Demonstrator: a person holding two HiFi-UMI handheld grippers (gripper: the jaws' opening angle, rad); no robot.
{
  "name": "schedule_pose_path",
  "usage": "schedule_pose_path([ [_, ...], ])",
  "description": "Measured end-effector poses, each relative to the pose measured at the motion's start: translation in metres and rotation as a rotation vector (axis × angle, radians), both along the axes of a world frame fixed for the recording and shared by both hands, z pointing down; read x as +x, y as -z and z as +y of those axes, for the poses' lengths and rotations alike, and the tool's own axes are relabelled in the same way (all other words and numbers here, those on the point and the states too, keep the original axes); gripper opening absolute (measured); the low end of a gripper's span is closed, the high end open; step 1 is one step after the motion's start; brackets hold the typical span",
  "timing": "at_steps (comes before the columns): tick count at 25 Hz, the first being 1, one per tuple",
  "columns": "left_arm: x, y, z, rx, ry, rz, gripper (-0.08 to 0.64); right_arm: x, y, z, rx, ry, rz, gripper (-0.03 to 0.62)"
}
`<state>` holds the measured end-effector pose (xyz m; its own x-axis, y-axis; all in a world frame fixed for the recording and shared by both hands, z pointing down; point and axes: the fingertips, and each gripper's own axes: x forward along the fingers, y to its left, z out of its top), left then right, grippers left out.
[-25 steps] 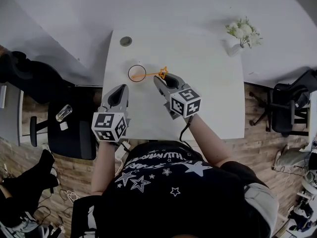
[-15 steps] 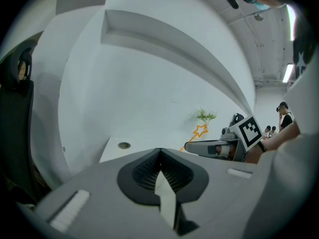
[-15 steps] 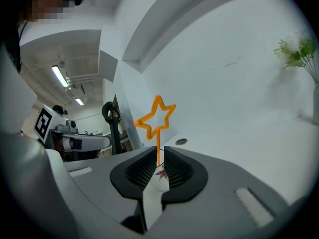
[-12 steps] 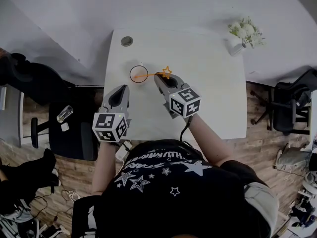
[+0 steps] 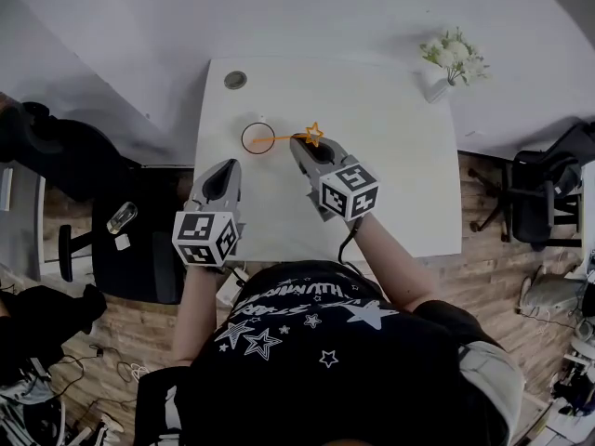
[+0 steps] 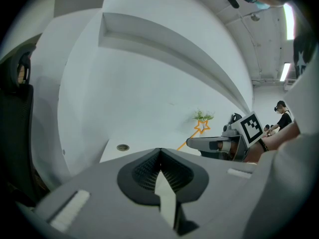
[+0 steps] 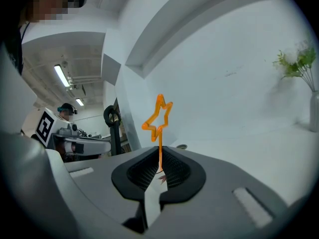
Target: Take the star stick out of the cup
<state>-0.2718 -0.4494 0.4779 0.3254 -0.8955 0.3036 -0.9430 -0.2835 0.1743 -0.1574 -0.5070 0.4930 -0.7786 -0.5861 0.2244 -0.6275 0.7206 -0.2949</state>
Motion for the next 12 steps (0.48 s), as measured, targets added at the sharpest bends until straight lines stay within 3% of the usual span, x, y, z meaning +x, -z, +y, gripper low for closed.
schedule_pose_path([
  [12, 0.014, 0.024, 0.033, 0.049, 0.027, -0.01, 0.003, 0.029, 0.041, 0.024, 0.061, -0.018, -0.052, 0.032],
])
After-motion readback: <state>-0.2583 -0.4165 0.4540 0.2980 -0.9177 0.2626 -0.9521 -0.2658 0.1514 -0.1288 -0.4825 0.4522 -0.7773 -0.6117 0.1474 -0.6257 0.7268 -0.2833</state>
